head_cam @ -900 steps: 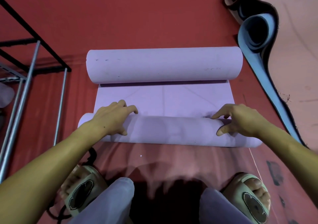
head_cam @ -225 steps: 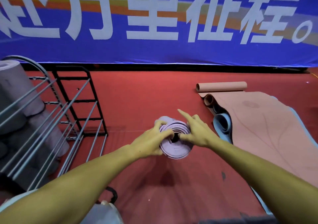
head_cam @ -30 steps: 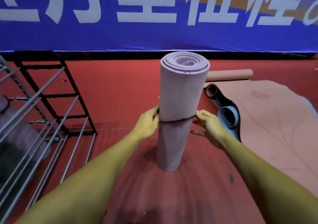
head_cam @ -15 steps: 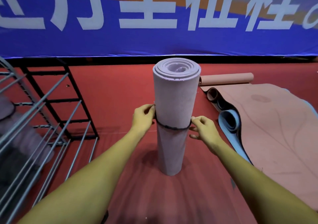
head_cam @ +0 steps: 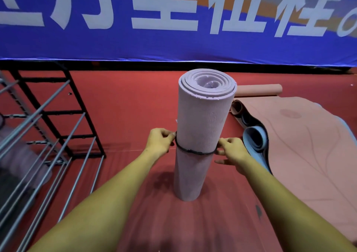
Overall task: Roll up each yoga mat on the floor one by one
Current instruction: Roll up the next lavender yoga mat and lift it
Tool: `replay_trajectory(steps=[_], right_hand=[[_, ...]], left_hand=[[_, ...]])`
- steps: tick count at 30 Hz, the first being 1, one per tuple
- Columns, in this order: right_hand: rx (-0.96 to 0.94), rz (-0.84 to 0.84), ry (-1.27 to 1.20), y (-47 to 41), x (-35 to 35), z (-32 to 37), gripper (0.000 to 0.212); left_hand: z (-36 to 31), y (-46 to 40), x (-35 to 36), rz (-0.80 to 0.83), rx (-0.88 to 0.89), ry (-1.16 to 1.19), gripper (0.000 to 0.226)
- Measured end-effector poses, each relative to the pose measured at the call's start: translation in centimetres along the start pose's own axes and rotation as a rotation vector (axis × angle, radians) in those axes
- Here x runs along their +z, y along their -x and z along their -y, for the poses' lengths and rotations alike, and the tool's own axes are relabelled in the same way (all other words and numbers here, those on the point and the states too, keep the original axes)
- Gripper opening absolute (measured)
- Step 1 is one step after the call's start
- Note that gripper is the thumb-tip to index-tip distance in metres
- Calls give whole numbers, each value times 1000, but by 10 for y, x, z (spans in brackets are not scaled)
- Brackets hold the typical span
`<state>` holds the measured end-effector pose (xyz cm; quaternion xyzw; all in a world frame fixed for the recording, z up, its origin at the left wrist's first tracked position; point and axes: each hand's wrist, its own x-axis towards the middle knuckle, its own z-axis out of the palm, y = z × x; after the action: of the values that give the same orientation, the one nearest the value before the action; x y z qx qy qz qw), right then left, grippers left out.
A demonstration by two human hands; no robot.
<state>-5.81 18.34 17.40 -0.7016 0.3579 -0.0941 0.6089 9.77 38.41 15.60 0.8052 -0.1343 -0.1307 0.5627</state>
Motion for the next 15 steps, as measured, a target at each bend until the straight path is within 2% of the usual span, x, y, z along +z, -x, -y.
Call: replay_trajectory(steps=[3,6,10,11,13,15], right_hand=[[46,2,90,-9,9,-19,37],[5,-14,140,-12,16,-27,26],[-107,-90,92,-8,17,-29,14],[-135,-91,68,-5,15,-31,15],[-197,-37,21,5,11,-34,44],[-277,94,1,15,10,-38,78]], left_hand=[[27,1,7,1,-119,-39,36],[34,-3,7,24,-101,-118,29],[18,6,2,35,-64,141,5],[15,11,-1,54,-43,178,12],[17,16,-5,134,19,182,37],[22,19,-8,229,63,175,61]])
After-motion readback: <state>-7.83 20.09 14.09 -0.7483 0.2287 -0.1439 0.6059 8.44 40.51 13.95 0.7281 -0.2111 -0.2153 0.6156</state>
